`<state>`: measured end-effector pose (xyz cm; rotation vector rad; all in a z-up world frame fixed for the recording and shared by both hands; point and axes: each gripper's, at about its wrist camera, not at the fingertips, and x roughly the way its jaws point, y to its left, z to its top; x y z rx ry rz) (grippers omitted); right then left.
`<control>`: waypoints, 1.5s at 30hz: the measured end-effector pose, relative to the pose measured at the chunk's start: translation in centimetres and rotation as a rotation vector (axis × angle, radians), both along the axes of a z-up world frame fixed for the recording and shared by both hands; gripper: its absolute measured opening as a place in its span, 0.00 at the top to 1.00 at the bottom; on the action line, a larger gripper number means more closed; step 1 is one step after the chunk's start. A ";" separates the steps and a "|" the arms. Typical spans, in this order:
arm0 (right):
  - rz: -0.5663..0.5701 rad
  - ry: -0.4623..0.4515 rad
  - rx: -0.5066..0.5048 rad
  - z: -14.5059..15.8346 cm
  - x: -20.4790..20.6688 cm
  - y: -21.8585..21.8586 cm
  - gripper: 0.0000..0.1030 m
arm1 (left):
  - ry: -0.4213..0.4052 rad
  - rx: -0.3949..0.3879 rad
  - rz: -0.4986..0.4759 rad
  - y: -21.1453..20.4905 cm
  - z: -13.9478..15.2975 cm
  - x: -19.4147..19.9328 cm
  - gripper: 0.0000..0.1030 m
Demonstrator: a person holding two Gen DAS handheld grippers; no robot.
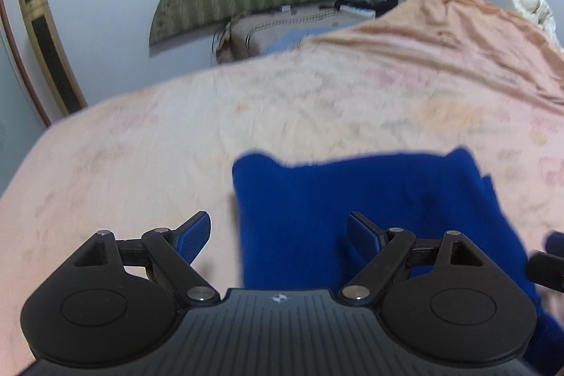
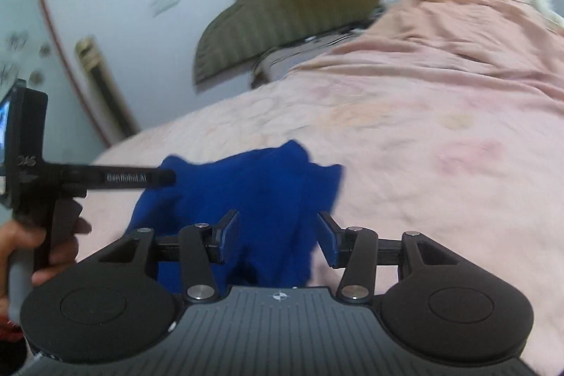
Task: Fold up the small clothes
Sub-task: 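Open the right gripper and lay the folded sweater flat on the bed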
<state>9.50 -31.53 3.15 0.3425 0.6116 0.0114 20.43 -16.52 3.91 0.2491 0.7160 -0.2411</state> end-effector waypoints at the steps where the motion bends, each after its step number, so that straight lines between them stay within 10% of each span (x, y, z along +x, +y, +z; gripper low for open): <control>1: 0.009 0.022 -0.026 -0.4 0.9 0.4 0.49 | 0.016 0.001 0.006 0.2 -0.4 0.1 0.18; 4: -0.079 0.108 -0.125 -2.1 1.9 0.6 0.45 | 0.043 -0.002 0.023 0.7 -1.2 0.5 0.18; 17: -0.062 0.103 0.109 -1.9 -4.0 -2.2 0.39 | 0.041 -0.027 -0.003 2.5 -0.9 -2.7 0.18; 25: 0.047 0.134 0.109 -2.0 -5.6 -1.0 0.38 | -0.005 -0.007 -0.239 6.4 -1.8 -11.0 0.13; 33: 0.043 0.125 0.221 -1.8 -6.2 -1.1 0.60 | 0.008 0.031 -0.371 7.6 -3.6 -15.0 0.13; 35: 0.038 0.123 0.289 -1.8 -6.5 -1.6 0.43 | -0.003 0.059 -0.377 7.5 -3.9 -15.4 0.13; 45: 0.047 0.085 0.267 -0.7 -7.2 -0.6 0.29 | -0.111 0.120 -0.305 7.2 -4.1 -15.9 0.13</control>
